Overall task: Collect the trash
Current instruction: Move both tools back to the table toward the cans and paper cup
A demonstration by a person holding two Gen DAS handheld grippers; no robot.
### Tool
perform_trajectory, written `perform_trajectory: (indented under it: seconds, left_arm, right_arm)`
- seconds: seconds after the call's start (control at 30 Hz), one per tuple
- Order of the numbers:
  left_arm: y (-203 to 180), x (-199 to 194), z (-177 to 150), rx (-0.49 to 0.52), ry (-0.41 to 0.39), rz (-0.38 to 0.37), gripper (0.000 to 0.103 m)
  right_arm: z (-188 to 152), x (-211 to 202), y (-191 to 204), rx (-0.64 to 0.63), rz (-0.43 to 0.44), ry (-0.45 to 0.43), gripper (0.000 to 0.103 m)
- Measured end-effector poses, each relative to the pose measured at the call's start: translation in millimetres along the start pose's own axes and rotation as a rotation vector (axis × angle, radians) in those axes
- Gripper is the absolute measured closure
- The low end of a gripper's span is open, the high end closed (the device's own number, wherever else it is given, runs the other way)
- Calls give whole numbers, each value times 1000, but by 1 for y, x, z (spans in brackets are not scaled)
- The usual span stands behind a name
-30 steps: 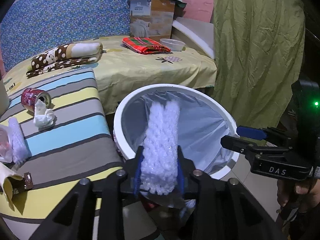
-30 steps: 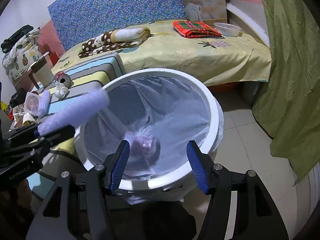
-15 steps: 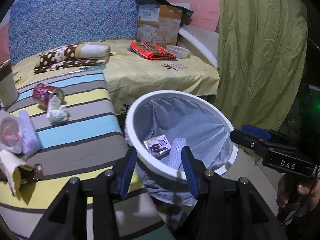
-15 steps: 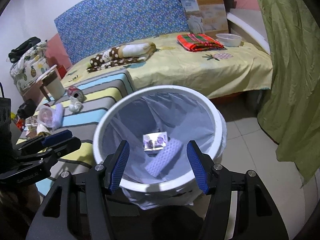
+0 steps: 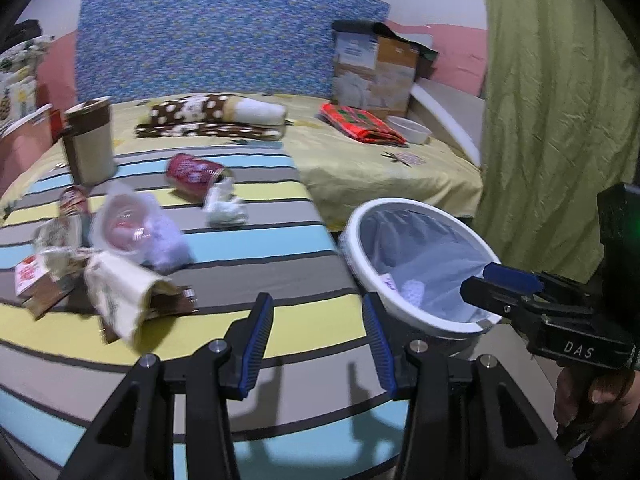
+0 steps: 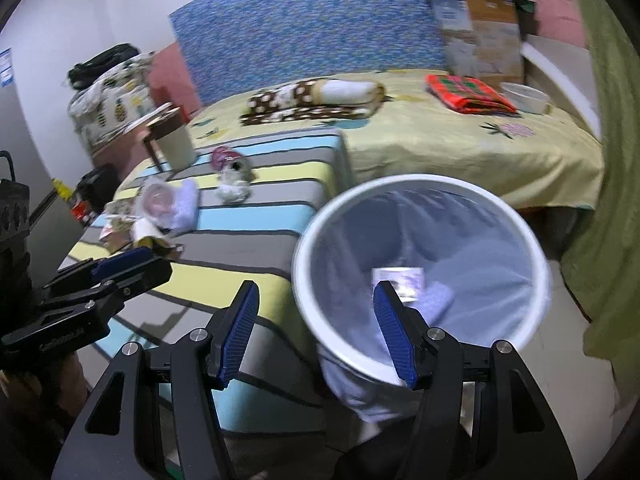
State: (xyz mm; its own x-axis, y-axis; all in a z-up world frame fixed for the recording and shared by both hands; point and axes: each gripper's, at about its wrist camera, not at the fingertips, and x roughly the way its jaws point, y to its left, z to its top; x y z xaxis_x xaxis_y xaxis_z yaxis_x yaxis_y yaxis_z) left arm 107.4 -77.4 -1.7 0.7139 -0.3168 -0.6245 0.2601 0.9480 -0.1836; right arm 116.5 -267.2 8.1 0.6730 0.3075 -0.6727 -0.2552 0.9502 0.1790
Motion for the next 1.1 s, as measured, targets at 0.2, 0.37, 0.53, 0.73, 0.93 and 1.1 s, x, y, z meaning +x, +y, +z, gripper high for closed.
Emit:
perform_trajectory:
  seconds: [0.2,0.37,0.53,0.73,0.93,1.1]
  left_arm:
    - [30,-15,-4,-40,-22,63,55]
    - [59,-27,2,-87,-52,126,55]
    - [87,-37,6,-124,-77,189,55]
    - [123,-45,10,-180,-103,278,54]
    - [153,-38,9,-233,-92,320,52]
    - [163,-25,11,-260,-81,304,52]
  right_arm:
    - [9,12,22,-41,73,2,42]
    - [24,23,38,-87,102,0,42]
    - [39,32,53,-136,121,-16,42]
    - [54,49,68,-185,134,-21,42]
    - [66,66,75,-207,140,-15,34]
    - [78,85,78,-221,125,1,34]
